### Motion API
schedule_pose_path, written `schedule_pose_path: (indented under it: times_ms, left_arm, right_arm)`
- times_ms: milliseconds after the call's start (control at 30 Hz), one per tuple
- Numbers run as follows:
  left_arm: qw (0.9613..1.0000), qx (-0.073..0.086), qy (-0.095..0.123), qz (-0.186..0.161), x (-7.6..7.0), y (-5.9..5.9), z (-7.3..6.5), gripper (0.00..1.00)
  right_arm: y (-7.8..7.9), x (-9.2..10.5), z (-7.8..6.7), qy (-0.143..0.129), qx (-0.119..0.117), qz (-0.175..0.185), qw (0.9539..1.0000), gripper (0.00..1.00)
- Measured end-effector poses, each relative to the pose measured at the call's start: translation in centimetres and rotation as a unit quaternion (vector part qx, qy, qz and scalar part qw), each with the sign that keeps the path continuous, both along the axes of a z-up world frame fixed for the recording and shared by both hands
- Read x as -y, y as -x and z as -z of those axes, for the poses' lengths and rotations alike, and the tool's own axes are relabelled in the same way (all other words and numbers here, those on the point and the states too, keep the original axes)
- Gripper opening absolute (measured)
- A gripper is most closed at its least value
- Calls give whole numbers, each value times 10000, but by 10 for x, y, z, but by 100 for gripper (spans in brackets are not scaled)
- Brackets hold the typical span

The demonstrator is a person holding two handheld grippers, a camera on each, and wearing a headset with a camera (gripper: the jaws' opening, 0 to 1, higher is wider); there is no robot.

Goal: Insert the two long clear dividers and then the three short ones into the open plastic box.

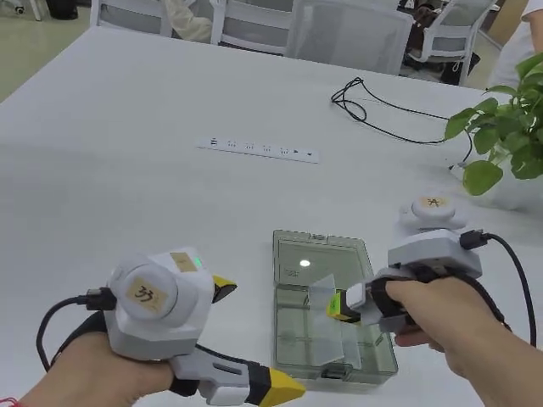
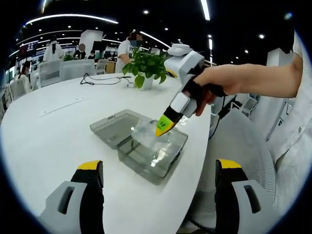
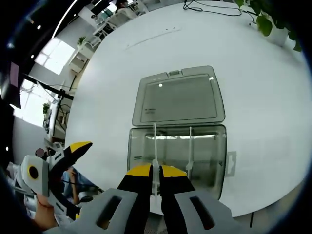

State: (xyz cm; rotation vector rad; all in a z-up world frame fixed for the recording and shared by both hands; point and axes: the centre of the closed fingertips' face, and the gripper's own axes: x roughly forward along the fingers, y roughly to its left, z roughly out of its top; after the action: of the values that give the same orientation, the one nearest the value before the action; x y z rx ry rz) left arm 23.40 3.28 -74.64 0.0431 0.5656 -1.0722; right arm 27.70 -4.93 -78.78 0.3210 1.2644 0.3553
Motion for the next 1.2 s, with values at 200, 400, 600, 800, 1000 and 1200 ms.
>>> schedule_pose_path:
  times_ms: [200,400,600,800,1000,1200]
  left_arm:
    - [10000,-15,34,-38,-1,-1,0,97]
    - [10000,-20,57,-28,1,-1,0,97]
    - [10000,-39,58,-14,1,0,0,97]
    - [10000,-49,48,-9,1,1,1,97]
    - [10000,-59,50,-16,1,0,1,97]
    - [10000,-61,56,-2,2,0,1,97]
  right_arm:
    - [2,0,-1,61,30,-62,10000,6]
    - [2,0,1,197,29,-153,9997,6]
    - [0,0,4,265,41,-217,9994,7]
    - [0,0,6,319,77,-278,9991,7]
    - [0,-2,4,366,120,-356,9986,7]
    - [-2,-2,5,407,139,-397,9983,7]
